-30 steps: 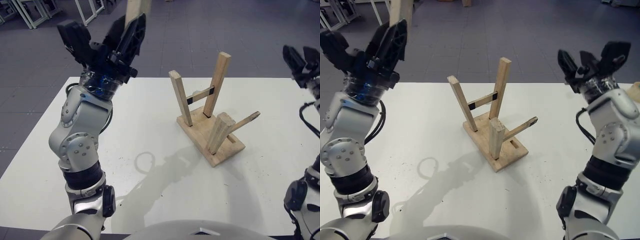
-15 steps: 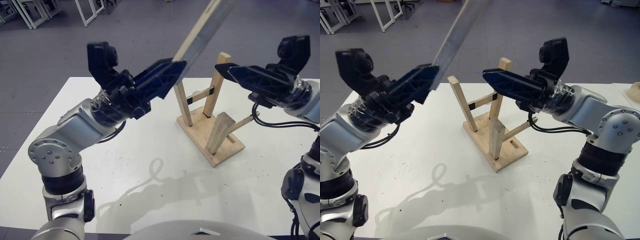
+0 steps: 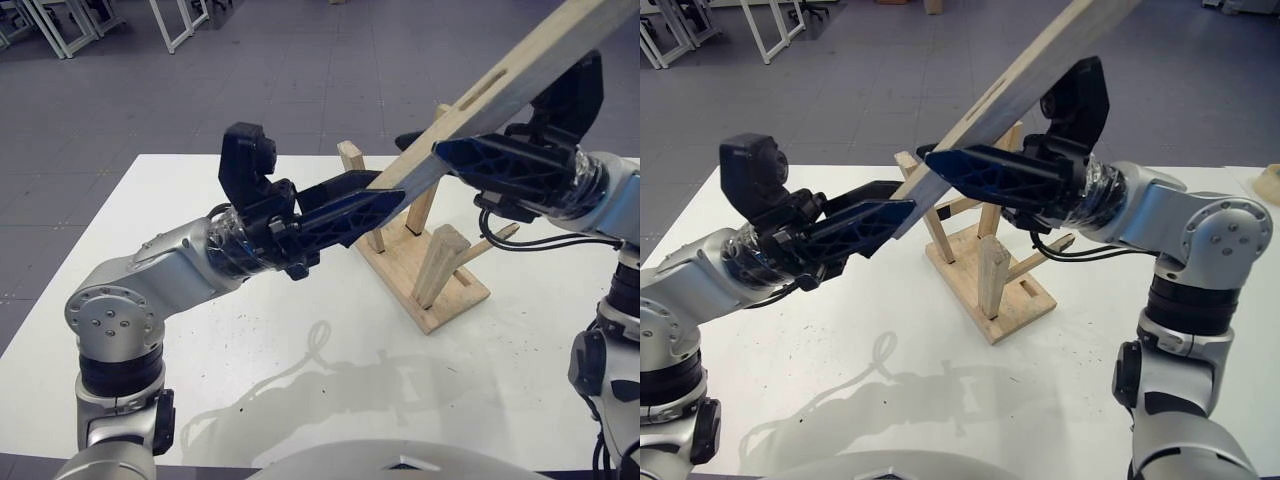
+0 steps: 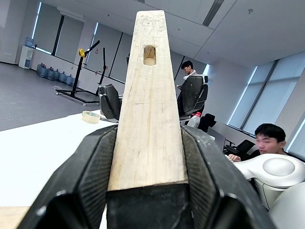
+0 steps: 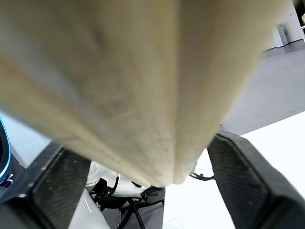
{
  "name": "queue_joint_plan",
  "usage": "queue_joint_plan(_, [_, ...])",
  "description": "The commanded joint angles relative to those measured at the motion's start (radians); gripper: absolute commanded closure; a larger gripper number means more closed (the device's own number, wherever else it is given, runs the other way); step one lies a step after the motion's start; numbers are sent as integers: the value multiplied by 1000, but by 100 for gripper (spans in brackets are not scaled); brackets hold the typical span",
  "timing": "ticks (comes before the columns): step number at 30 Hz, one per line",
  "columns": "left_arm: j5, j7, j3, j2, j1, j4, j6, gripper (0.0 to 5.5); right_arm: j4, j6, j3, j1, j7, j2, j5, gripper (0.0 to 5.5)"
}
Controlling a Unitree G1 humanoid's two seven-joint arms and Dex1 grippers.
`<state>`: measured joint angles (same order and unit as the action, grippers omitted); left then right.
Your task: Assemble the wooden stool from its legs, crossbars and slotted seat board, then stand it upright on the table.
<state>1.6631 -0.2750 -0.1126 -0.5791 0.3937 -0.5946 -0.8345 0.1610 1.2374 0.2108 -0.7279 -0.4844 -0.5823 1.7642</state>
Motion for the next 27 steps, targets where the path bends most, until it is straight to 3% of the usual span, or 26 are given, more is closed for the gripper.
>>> queue_joint_plan(1, [-12,-27,6,-29,-11,3,-8,349,18,-18,-10,-11,-30,-33,-20,246])
queue_joint_plan(6, [-12,-49,13,-40,-6,10,-4,349,28,-32,-11,7,-69,-50,-55,337])
queue_joint_plan(10, [-26,-52,18,-32,-1,5,9,349,45,-30,-20,22,-122,-73,-108,342])
queue_joint_plan(13, [-74,-81,14,-27,6,1,29,284,37,-42,-21,26,-134,-74,-131,347])
queue_joint_plan(18, [-141,-182,-92,-92,-104,-3,46,222,-33,-79,-1,26,-121,-75,-193,347])
queue_joint_plan(22, [-181,-211,-201,-110,-200,69,81,222,-124,-131,46,28,-137,-121,-317,347])
queue_joint_plan(24, [-273,-190,-178,-85,-239,99,99,222,-178,-176,94,31,-157,-174,-398,347])
queue_joint_plan(27, [-527,-112,-49,-36,-295,138,141,222,-261,-257,164,44,-158,-238,-521,347])
